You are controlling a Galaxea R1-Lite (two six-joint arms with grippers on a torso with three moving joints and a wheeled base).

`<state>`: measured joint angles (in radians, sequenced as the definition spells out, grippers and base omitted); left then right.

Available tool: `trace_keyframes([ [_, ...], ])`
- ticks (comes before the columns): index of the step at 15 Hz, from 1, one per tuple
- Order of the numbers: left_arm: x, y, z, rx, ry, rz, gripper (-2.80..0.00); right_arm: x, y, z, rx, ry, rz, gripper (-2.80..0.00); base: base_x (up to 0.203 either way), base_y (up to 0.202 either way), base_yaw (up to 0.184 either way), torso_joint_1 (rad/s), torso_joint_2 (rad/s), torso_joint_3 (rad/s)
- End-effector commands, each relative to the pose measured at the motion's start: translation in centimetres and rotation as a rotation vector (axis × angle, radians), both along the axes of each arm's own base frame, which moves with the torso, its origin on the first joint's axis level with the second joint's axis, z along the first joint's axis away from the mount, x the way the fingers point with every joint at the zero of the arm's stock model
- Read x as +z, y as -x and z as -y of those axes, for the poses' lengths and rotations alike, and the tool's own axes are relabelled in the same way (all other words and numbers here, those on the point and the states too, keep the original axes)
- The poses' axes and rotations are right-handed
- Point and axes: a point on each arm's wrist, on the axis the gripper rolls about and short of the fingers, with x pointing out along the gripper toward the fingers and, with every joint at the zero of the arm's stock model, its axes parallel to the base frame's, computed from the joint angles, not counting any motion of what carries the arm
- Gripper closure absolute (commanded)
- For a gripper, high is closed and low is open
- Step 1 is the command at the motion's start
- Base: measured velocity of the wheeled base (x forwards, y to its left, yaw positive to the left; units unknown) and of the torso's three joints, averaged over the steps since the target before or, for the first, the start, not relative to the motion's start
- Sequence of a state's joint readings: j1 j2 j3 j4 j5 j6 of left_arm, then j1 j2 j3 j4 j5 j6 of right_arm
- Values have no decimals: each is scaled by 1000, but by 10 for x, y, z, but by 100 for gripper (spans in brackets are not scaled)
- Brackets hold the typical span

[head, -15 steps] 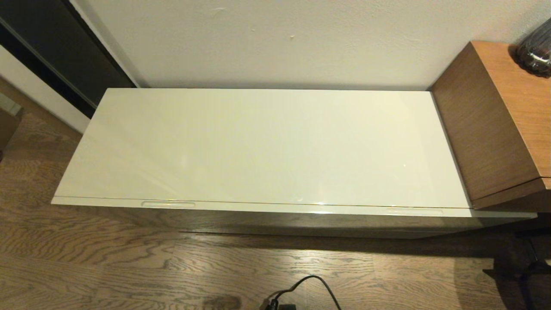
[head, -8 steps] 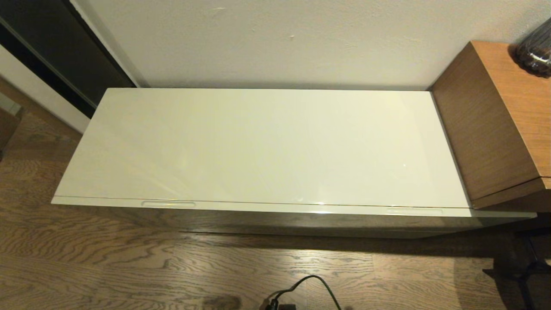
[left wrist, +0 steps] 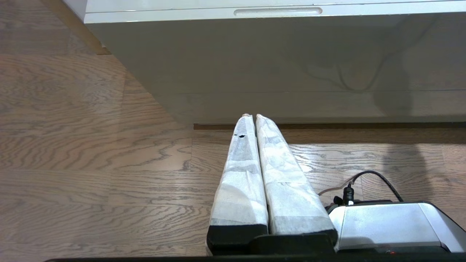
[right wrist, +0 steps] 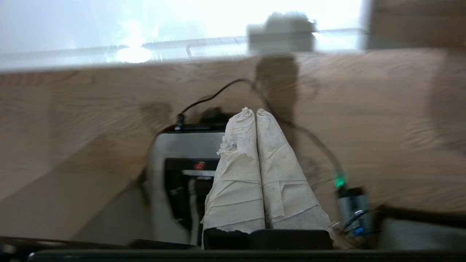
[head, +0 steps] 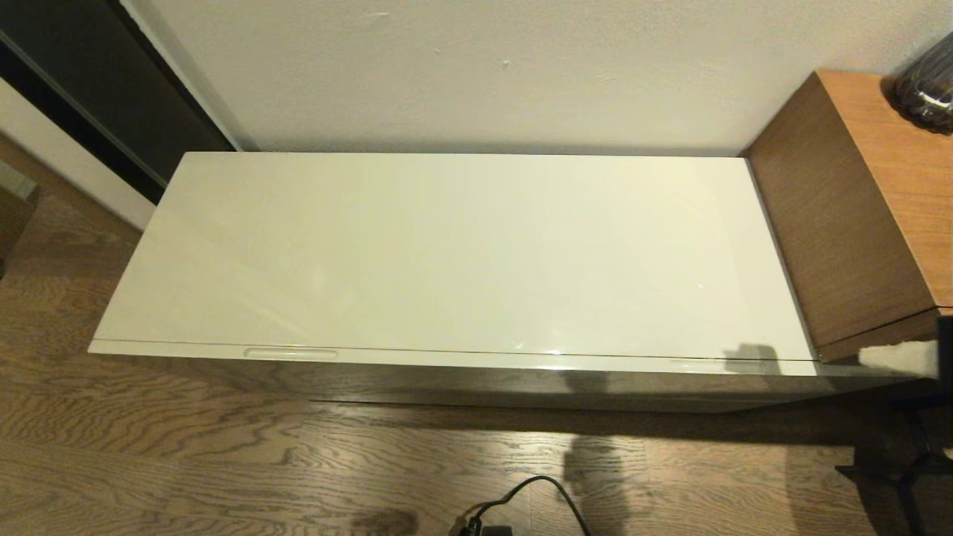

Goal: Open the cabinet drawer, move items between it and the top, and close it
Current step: Open the drawer

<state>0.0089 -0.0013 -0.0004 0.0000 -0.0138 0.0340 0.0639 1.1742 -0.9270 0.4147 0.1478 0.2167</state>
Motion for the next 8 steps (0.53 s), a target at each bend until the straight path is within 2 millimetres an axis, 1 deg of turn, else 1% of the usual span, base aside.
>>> trace_keyframes([
  [1,0,0,0,0,0,-2,0,-26,-66,-17,1,-51,-169,0,0,0,0,0,0,0],
  [2,0,0,0,0,0,-2,0,-33,-78,-24,-7,-74,-201,0,0,0,0,0,0,0],
  [3,0,0,0,0,0,-1,0,-39,-86,-28,-24,-99,-229,0,0,0,0,0,0,0],
  [4,0,0,0,0,0,-2,0,-41,-87,-30,-43,-121,-242,0,0,0,0,0,0,0],
  [8,0,0,0,0,0,0,0,-43,-80,-28,-60,-131,-260,0,0,0,0,0,0,0],
])
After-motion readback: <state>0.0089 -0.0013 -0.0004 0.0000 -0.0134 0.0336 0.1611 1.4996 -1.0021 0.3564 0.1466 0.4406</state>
